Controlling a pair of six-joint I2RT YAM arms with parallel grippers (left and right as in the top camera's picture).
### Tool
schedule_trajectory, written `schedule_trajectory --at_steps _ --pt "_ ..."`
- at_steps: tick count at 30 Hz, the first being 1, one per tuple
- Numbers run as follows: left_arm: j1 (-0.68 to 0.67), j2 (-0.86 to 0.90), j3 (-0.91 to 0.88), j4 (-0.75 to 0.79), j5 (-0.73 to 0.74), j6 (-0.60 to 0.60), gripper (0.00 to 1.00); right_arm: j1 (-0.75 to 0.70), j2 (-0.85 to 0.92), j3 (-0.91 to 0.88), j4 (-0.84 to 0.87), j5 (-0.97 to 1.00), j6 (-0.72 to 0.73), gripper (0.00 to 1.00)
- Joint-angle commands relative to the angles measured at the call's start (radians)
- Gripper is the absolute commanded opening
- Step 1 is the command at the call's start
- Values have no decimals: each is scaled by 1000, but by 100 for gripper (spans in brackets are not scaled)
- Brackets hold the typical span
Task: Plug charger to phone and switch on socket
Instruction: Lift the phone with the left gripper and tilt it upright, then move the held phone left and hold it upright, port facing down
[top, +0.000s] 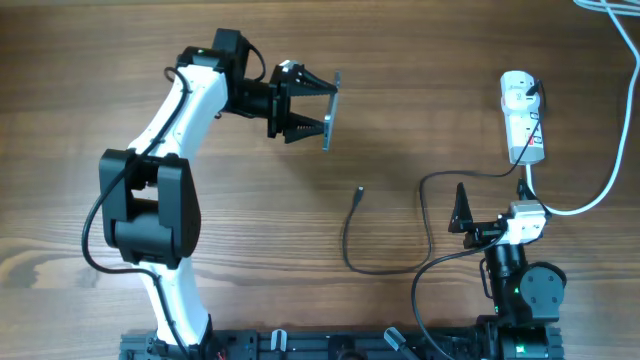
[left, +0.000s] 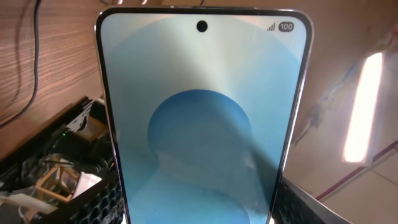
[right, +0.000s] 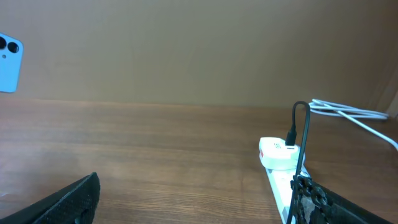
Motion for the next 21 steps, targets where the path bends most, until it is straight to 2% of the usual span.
schedule_trajectory --at_steps 1,13,21 --pt "27 -39 -1 -3 56 2 70 7 -5 -1 3 10 1 100" --pt "45 -39 -1 -3 56 114 70 7 -5 -1 3 10 1 100" --pt "46 -39 -1 -82 56 103 68 7 -5 -1 3 10 1 100"
